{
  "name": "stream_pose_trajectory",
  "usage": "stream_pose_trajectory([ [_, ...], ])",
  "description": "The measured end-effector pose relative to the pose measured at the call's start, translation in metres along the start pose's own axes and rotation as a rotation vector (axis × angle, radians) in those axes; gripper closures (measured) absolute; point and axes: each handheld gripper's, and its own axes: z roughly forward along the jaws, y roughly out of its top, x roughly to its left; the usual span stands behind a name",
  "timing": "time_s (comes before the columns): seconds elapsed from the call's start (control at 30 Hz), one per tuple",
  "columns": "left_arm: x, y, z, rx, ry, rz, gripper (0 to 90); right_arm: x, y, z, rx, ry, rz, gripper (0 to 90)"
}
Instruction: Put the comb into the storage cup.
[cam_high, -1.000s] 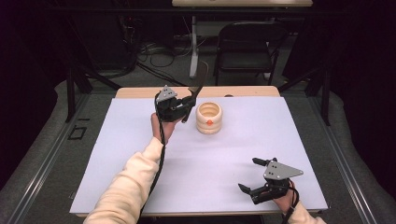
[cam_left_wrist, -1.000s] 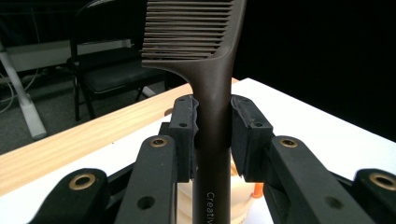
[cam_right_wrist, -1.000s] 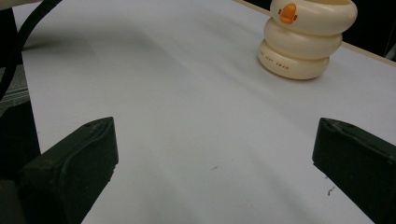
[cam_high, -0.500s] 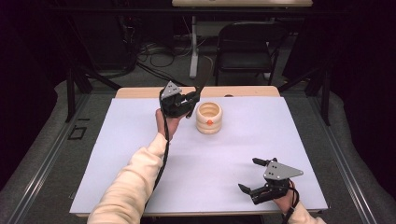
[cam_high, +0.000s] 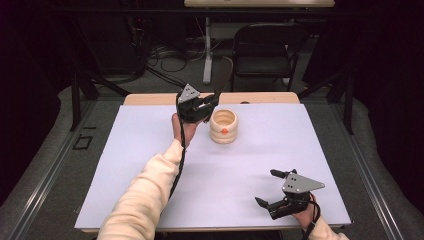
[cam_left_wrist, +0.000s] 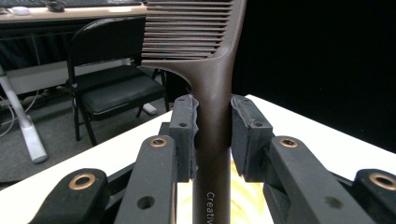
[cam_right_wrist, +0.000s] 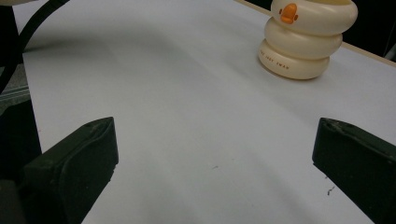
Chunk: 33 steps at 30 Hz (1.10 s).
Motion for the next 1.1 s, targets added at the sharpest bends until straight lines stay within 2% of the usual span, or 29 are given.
stream_pose_trajectory([
  [0.47, -0.001, 0.003, 0.016, -0.012, 0.007, -0.002, 72.3, 0.0, 0.0, -0.001, 0.0, 0.0, 0.002, 0.0],
  [1.1, -0.005, -0.002, 0.031, -0.042, -0.013, -0.007, 72.3, 0.0, -0.001, -0.001, 0.001, -0.001, 0.002, 0.0],
])
